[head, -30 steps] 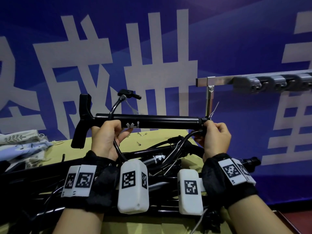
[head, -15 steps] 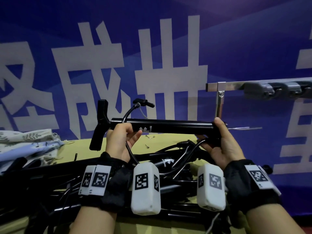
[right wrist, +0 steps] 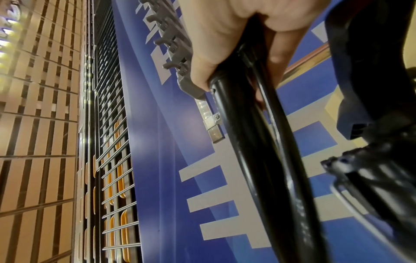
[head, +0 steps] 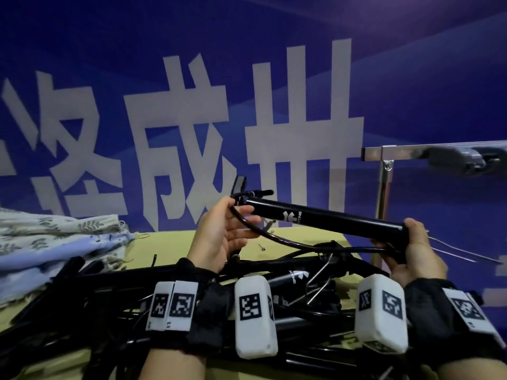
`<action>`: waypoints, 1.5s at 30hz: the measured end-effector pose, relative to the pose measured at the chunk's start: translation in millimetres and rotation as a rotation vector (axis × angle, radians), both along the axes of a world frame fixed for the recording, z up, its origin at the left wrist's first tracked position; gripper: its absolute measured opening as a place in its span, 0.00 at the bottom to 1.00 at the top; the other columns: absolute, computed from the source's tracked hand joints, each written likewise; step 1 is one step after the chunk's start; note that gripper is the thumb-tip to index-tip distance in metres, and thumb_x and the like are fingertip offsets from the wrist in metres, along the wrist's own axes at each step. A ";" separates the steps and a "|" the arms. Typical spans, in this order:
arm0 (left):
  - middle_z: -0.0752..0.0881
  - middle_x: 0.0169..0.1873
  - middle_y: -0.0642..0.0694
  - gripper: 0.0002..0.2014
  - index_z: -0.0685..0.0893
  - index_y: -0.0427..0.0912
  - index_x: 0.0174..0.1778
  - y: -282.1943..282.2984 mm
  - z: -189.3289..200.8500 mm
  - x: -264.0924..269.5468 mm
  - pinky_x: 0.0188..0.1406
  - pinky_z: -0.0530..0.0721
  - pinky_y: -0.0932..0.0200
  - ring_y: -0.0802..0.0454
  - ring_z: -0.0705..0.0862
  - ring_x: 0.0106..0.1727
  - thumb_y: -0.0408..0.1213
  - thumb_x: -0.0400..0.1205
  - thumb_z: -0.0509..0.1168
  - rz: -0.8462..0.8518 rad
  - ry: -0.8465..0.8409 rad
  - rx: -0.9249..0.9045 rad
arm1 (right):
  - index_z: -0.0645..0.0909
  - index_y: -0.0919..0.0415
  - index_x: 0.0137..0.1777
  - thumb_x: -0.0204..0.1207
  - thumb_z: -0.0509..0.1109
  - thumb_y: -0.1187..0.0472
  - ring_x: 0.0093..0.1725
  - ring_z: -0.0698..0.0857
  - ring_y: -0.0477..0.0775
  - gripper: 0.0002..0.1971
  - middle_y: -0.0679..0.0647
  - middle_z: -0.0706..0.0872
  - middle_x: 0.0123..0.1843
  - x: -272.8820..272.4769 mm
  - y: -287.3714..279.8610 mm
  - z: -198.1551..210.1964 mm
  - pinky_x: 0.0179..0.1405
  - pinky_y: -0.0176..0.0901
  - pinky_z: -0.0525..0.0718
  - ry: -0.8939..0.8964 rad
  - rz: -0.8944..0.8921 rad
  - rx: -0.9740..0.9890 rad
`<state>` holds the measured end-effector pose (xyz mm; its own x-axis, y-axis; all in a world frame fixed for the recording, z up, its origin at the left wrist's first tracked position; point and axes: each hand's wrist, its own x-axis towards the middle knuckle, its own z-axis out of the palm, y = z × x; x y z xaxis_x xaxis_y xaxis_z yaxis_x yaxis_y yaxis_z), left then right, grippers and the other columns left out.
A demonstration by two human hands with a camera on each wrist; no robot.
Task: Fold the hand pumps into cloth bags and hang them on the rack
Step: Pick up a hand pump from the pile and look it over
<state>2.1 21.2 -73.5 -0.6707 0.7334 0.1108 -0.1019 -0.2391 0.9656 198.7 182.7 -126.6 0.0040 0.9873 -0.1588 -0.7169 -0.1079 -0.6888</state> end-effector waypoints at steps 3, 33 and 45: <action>0.90 0.31 0.45 0.11 0.80 0.39 0.42 -2.3 3.7 2.1 0.12 0.71 0.70 0.59 0.74 0.15 0.36 0.85 0.55 -0.030 -0.028 0.139 | 0.74 0.63 0.37 0.71 0.75 0.56 0.37 0.85 0.56 0.13 0.58 0.83 0.39 -1.5 -4.6 2.0 0.40 0.52 0.85 -0.020 -0.041 0.021; 0.82 0.40 0.60 0.07 0.82 0.47 0.41 0.3 -0.5 -7.8 0.66 0.74 0.58 0.71 0.80 0.42 0.40 0.84 0.62 0.267 0.189 0.260 | 0.77 0.65 0.41 0.70 0.75 0.58 0.33 0.81 0.51 0.12 0.55 0.80 0.35 -3.9 -7.2 4.8 0.28 0.43 0.78 -0.152 -0.006 0.018; 0.88 0.47 0.35 0.24 0.85 0.31 0.47 7.7 -14.5 -31.6 0.60 0.82 0.40 0.36 0.86 0.53 0.50 0.66 0.68 0.445 0.061 0.058 | 0.77 0.63 0.39 0.71 0.74 0.58 0.33 0.83 0.51 0.10 0.55 0.83 0.37 -5.2 -12.7 9.2 0.30 0.42 0.81 -0.075 0.082 0.040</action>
<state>-29.5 28.9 -88.0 -0.9104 0.3663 0.1925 0.0801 -0.3002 0.9505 193.5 170.0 -117.4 -0.0662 0.9903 -0.1219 -0.6528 -0.1354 -0.7454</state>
